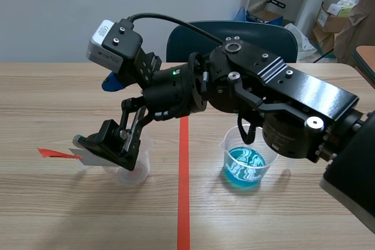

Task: Do the redox reaction experiment

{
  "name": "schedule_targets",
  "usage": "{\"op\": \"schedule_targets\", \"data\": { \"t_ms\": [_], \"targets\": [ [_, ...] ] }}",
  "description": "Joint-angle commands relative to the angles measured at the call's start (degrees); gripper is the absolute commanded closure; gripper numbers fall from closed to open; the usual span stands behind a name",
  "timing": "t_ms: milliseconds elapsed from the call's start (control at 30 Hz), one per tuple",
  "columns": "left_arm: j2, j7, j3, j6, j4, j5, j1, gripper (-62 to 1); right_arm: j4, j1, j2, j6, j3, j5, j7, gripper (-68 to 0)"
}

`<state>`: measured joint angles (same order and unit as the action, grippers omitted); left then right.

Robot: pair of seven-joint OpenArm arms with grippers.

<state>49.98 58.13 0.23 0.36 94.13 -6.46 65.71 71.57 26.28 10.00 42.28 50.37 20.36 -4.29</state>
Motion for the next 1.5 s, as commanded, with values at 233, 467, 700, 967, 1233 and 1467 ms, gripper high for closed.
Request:
{"op": "schedule_targets", "data": {
  "t_ms": [233, 467, 700, 967, 1233, 1467],
  "targets": [
    [-0.42, 0.72, 0.37, -0.02, 0.81, -0.09, -0.17, -62.3, 0.26, 0.70, -0.33, 0.44, 0.11, 0.85, 1.07, -67.9],
    [-0.42, 0.39, 0.37, -0.02, 0.81, -0.09, -0.17, -62.3, 0.26, 0.70, -0.33, 0.44, 0.11, 0.85, 1.07, -67.9],
    [-0.42, 0.33, 0.37, -0.02, 0.81, -0.09, -0.17, -62.3, 0.26, 0.70, -0.31, 0.44, 0.11, 0.85, 1.07, -67.9],
    [-0.42, 0.33, 0.37, -0.02, 0.81, -0.09, -0.17, -62.3, 0.26, 0.70, -0.24, 0.44, 0.11, 0.85, 1.05, -67.9],
    [-0.42, 0.33, 0.37, -0.02, 0.81, -0.09, -0.17, -62.3, 0.26, 0.68, 0.00, 0.44, 0.11, 0.85, 1.11, -67.9],
    [-0.42, 0.33, 0.37, -0.02, 0.81, -0.09, -0.17, -62.3, 0.26, 0.68, 0.00, 0.44, 0.11, 0.85, 1.27, -67.9]
  ]
}}
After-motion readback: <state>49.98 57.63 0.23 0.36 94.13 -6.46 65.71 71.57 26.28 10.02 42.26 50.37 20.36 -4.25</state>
